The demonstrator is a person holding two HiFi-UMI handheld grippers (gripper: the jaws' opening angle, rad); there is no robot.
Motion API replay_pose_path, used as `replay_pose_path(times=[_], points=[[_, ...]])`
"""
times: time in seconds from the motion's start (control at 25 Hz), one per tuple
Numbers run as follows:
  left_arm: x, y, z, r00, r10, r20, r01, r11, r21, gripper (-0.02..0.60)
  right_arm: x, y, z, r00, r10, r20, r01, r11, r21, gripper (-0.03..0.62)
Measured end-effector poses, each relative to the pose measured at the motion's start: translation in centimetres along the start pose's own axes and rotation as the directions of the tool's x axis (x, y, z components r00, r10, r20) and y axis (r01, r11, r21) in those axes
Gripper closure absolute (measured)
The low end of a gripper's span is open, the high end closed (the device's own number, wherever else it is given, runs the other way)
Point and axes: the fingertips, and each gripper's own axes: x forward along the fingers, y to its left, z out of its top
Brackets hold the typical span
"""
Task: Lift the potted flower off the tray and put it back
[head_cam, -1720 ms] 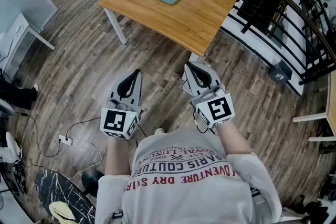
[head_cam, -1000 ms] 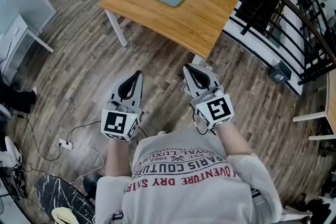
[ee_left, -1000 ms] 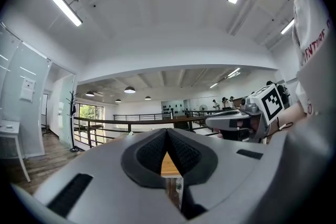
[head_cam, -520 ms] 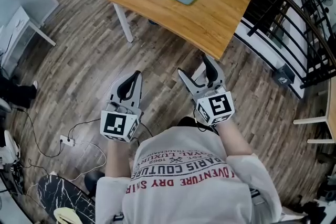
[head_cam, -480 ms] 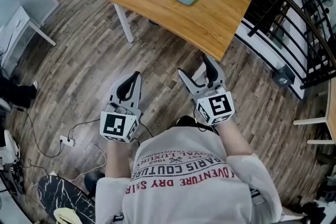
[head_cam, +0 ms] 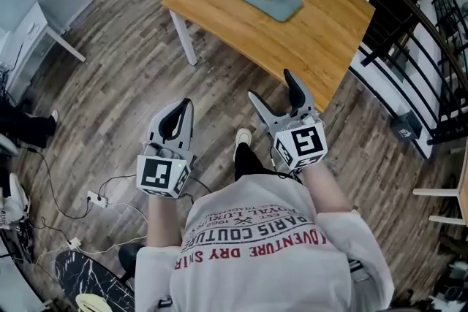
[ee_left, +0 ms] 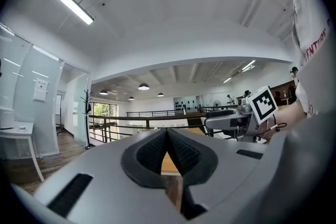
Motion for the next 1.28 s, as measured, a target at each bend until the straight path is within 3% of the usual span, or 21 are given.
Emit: replay_pose_path(times=[0.4, 0.64, 0.88, 1.08, 1.28], points=[[16.2, 8.2, 1.1, 1.000, -0.010, 0.023, 0.010, 1.000, -0.002, 0.569, 13.9, -11.6, 0.3, 0.999, -0.035, -0.002, 0.035, 0.999, 0.008, 0.207], [25.9, 9.2, 1.7, 0.997, -0.080, 0.018, 0.080, 0.997, 0.017, 0.569, 19.0, -18.5, -0.8, 0.997, -0.067, -0.037, 0.067, 0.998, 0.010, 0.207], [31.4, 10.9, 1.6, 0.987, -0.161, -0.005, 0.161, 0.987, 0.028, 0.569, 22.3, -21.3, -1.6, 0.991, -0.098, -0.088, 0.100, 0.995, 0.016, 0.207], [37.1, 12.2, 0.8, 0.960, -0.280, -0.019, 0.280, 0.959, 0.036, 0.569, 25.7, -23.6, -3.1, 0.978, -0.144, -0.149, 0.149, 0.988, 0.027, 0.206], [43.8, 12.2, 0.2, 0.901, -0.433, -0.011, 0.433, 0.900, 0.051, 0.569, 28.6, -26.6, -4.8, 0.959, -0.201, -0.200, 0.211, 0.977, 0.029, 0.201]])
